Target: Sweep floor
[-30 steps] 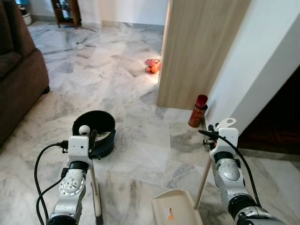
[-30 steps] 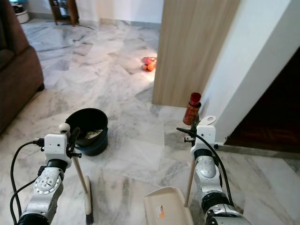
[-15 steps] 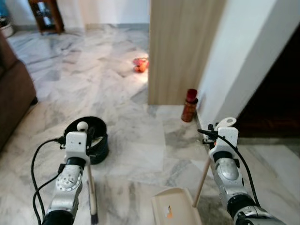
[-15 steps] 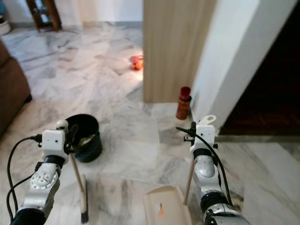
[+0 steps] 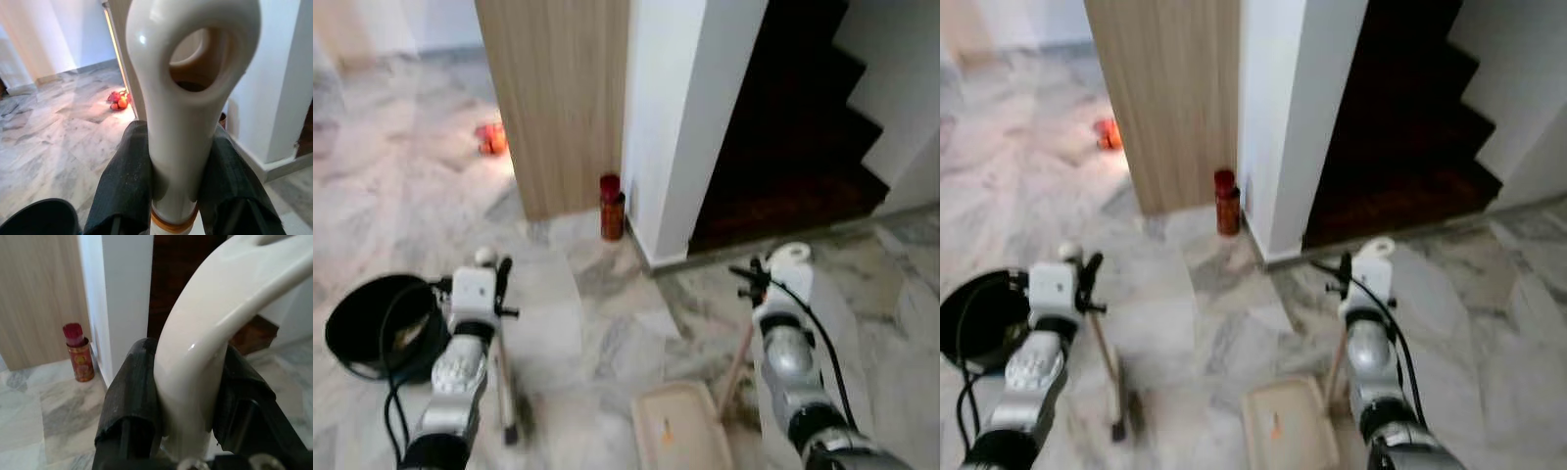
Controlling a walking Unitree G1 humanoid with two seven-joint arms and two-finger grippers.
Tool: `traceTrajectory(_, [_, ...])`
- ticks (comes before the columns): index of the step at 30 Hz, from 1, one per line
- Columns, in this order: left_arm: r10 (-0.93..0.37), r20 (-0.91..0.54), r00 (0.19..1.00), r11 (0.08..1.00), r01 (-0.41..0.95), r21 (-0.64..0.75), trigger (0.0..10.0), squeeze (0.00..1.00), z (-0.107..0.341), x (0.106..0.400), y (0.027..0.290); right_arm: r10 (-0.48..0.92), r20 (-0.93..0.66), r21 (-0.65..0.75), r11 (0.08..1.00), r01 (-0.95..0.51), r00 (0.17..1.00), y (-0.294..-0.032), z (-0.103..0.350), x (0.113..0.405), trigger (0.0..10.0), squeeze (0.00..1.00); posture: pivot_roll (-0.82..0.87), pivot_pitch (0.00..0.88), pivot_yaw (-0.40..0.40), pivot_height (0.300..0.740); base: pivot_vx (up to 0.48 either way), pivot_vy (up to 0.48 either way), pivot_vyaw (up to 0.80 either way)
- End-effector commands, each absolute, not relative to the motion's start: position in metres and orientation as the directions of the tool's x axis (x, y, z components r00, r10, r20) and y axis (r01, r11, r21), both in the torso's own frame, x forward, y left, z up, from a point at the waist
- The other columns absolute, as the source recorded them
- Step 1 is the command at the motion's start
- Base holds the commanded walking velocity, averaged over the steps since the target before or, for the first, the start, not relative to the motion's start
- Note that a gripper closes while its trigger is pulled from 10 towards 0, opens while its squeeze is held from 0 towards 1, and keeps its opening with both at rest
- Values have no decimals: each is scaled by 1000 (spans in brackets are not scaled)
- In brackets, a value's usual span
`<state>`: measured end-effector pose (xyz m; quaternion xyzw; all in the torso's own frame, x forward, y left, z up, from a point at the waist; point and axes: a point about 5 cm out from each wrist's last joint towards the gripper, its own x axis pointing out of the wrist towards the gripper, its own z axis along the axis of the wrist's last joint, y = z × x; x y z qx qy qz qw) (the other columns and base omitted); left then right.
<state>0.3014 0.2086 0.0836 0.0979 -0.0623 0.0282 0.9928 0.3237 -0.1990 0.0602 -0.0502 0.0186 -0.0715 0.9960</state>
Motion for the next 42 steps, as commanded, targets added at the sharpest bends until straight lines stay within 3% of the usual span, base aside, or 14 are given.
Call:
traceTrajectory(1, [52,159,986,973,-86,213,10000,0,88,300,212,-136,-4,-95,986,135,991,-197,67,328,10000,0,29,0,-37,740,0,0,-800])
traceTrajectory(42, [51,161,986,975,-83,204,10000,0,85,300,203,-137,-20,-109,985,134,990,-200,66,328,10000,0,29,0,-51,740,0,-41,-800])
